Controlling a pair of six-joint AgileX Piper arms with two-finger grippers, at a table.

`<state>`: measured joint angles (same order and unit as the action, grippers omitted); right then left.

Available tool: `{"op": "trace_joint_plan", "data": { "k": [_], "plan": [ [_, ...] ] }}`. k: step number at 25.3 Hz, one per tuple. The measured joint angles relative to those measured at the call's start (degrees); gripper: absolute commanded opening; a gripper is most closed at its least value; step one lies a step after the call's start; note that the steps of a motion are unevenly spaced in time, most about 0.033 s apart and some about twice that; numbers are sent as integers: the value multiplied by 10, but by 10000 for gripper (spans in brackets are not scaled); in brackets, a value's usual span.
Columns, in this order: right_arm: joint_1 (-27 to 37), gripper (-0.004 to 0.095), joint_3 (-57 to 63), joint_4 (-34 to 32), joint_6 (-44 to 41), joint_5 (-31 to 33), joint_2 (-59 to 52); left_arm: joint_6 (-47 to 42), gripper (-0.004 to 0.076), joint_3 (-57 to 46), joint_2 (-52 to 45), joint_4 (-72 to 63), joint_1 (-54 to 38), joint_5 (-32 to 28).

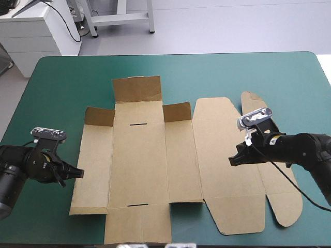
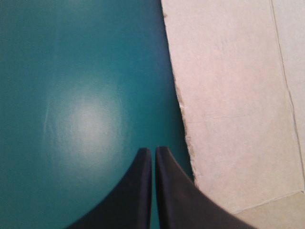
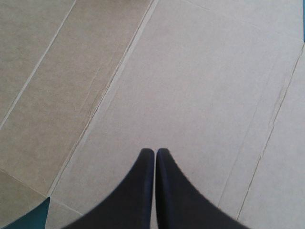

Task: Fold the box

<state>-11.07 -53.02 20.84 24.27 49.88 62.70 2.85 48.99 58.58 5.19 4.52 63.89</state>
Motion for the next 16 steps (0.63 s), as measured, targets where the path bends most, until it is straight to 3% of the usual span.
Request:
{"op": "trace_joint_plan", "data": {
  "k": [6,9,16],
  "plan": [
    [33,-5,68,18,-4,-4,-69,153,16,1,74,-216,-165,4],
    [41,-21,85,27,-5,-4,-95,232,16,9,106,-327,-238,37],
    [41,-21,95,43,-9,16,-142,288,15,39,218,-391,-272,52]
  ]
}}
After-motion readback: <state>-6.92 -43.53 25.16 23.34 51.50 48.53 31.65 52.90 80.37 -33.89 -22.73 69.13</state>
